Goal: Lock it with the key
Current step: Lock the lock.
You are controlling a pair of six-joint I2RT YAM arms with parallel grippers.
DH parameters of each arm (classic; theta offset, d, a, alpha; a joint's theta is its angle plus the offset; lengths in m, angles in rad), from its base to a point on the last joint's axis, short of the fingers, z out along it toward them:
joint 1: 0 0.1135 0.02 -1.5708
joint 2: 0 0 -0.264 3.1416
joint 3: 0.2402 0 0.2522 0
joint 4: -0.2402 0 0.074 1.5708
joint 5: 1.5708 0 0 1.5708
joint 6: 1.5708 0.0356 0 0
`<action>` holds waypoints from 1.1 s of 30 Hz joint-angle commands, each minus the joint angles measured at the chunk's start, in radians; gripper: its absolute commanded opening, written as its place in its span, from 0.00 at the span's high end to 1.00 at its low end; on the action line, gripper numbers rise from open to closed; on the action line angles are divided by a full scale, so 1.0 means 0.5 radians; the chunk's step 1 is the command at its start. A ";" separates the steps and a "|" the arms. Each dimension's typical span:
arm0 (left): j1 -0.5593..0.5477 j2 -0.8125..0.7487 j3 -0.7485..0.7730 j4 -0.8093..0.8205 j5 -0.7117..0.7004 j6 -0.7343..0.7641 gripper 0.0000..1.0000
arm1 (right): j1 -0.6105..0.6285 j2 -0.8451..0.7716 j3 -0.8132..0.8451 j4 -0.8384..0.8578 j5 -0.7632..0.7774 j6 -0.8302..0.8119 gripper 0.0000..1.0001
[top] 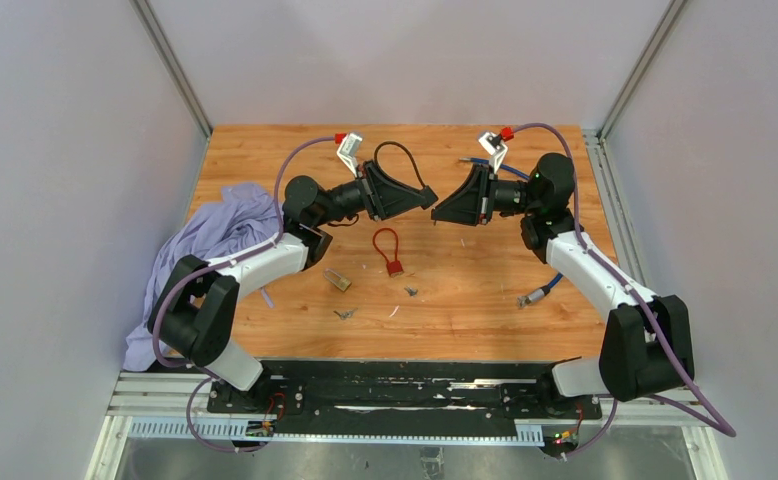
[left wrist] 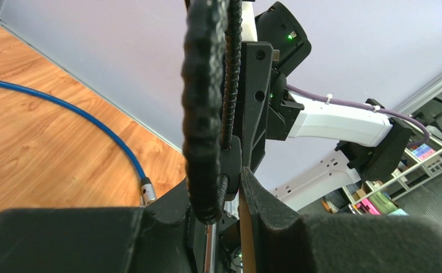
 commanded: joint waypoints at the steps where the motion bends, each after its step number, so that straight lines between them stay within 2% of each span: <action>1: -0.008 -0.026 -0.015 0.055 0.014 0.050 1.00 | -0.027 0.015 0.043 0.078 -0.044 0.047 0.71; 25: -0.036 -0.037 -0.023 0.043 0.018 0.073 1.00 | -0.046 0.071 0.101 -0.066 0.033 0.008 0.72; 29: -0.038 -0.041 -0.028 0.037 0.014 0.080 1.00 | -0.049 0.072 0.104 -0.080 0.052 0.003 0.77; 33: -0.039 -0.041 -0.022 0.030 0.004 0.068 1.00 | -0.049 0.032 0.103 -0.242 0.097 -0.173 0.89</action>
